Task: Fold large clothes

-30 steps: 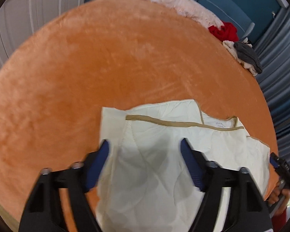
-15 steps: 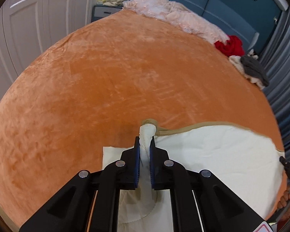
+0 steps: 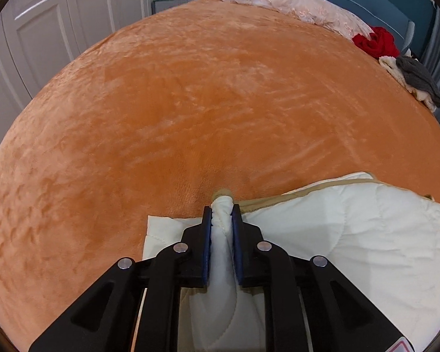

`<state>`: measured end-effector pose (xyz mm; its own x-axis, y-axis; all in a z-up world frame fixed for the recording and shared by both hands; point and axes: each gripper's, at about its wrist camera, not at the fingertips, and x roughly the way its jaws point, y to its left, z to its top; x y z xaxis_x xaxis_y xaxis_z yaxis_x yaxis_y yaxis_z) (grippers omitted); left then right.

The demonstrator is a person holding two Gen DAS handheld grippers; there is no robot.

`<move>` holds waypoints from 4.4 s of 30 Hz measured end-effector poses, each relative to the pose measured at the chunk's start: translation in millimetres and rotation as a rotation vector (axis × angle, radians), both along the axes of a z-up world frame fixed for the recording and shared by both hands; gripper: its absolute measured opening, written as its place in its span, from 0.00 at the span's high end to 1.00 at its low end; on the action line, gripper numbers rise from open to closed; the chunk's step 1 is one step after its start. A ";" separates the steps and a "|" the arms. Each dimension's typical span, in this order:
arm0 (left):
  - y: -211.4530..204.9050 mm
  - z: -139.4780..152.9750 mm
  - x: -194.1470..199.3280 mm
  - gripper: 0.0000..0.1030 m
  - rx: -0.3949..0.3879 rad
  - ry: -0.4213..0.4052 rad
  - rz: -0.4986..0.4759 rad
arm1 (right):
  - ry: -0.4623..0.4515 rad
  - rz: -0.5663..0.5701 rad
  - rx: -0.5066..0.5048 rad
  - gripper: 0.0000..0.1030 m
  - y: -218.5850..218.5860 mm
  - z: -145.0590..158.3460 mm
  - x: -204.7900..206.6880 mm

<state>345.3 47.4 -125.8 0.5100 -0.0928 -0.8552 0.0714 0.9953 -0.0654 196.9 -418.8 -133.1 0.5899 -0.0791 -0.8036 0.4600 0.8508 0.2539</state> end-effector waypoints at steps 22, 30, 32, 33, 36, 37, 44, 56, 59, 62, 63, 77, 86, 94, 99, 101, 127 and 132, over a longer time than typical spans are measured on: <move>-42.3 124.2 -50.3 0.55 -0.094 -0.153 -0.100 | -0.150 0.242 -0.017 0.55 96.4 89.5 -2.6; -143.2 60.2 -47.0 0.90 -0.101 -0.017 -0.275 | -0.024 0.420 -0.013 0.96 163.0 45.4 51.1; -152.0 41.5 -42.6 0.92 -0.097 0.010 -0.274 | 0.014 0.402 0.000 0.96 159.6 32.5 55.2; -154.3 30.8 -41.0 0.92 -0.088 0.023 -0.272 | 0.031 0.394 0.011 0.97 155.9 25.6 56.2; -152.6 7.6 -41.0 0.92 -0.113 0.049 -0.257 | 0.053 0.375 0.060 1.00 146.1 3.5 55.9; -149.6 1.8 -41.5 0.92 -0.124 0.040 -0.249 | 0.051 0.372 0.069 1.00 144.0 -0.3 54.0; -154.9 -10.6 -48.5 0.92 -0.103 -0.020 -0.249 | 0.032 0.376 -0.002 1.00 155.5 -13.3 55.3; -134.8 23.9 -56.2 0.87 -0.157 -0.004 -0.208 | -0.135 0.234 0.000 0.93 135.3 41.0 7.3; -116.5 49.5 -86.4 0.85 -0.201 -0.027 -0.208 | -0.134 0.267 0.030 0.93 136.9 54.3 -18.2; -114.3 56.2 -109.6 0.83 -0.201 -0.008 -0.213 | -0.095 0.313 0.062 0.93 149.0 55.3 -36.5; -114.2 56.9 -119.7 0.83 -0.208 0.004 -0.211 | -0.088 0.318 0.065 0.93 153.3 54.9 -40.8; -111.1 17.6 -160.2 0.88 -0.156 0.093 -0.178 | 0.114 0.382 0.019 0.95 199.6 15.7 -65.2; -108.0 3.7 -154.0 0.92 -0.155 0.090 -0.187 | 0.092 0.394 -0.028 0.96 201.3 2.1 -62.4; -112.1 1.9 -157.3 0.92 -0.121 0.055 -0.196 | 0.057 0.403 -0.020 0.96 197.7 -1.3 -63.8; -104.2 9.7 -156.0 0.93 -0.180 0.082 -0.174 | 0.056 0.388 0.015 0.95 193.8 4.3 -67.3; -86.0 18.9 -156.6 0.93 -0.291 0.124 -0.118 | 0.072 0.375 0.034 0.94 194.1 15.1 -67.0; 69.8 12.0 -167.0 0.25 -0.664 0.147 0.323 | 0.165 0.324 0.120 0.83 228.1 28.0 -26.9; 67.1 47.0 -174.8 0.75 -0.634 0.055 0.231 | 0.190 0.332 0.093 0.83 233.8 20.1 -23.4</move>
